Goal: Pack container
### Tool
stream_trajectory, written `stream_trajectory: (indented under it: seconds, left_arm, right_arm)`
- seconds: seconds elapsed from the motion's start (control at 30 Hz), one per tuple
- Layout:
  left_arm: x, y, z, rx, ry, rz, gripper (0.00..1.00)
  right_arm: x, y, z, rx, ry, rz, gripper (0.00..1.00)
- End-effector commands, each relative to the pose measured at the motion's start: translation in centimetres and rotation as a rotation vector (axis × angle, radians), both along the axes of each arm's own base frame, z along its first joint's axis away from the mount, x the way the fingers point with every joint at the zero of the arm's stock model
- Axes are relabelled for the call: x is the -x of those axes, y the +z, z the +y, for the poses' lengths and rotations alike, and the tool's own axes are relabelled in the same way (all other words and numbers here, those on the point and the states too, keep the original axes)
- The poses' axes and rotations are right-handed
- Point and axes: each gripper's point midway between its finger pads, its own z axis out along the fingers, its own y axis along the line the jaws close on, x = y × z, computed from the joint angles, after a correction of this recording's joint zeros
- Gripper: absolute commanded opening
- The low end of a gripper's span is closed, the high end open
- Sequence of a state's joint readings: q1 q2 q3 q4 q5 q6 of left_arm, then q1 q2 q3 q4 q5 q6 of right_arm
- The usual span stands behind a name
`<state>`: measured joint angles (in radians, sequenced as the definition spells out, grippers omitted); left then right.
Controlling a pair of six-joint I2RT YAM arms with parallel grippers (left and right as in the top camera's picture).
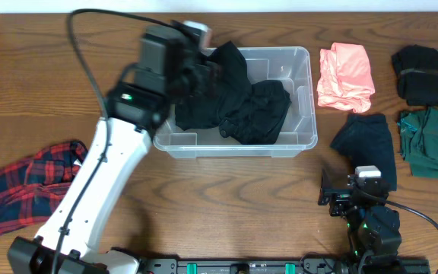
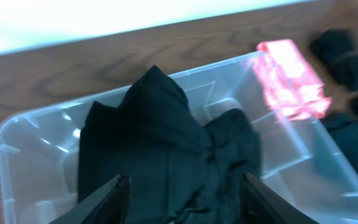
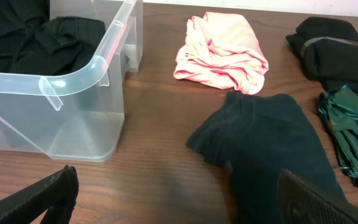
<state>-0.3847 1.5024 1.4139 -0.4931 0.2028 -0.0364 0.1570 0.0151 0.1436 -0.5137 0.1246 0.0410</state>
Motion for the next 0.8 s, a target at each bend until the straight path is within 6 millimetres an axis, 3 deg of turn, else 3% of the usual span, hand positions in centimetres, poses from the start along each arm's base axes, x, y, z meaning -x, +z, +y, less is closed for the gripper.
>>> stream_trajectory:
  seconds: [0.0, 0.33, 0.77]
  left_arm:
    - [-1.6, -0.8, 1.8, -0.255, 0.111, -0.095, 0.57]
    - [-4.4, -6.9, 1.2, -0.363, 0.15, -0.028, 0.57]
    - [-8.0, -9.9, 0.0, -0.349, 0.192, -0.076, 0.57]
  right_arm:
    - [0.0, -0.1, -0.2, -0.002, -0.011, 0.002, 0.99]
    - [0.0, -0.1, -0.2, -0.002, -0.011, 0.002, 0.99]
    - [0.0, -0.1, -0.2, -0.002, -0.011, 0.001, 0.99]
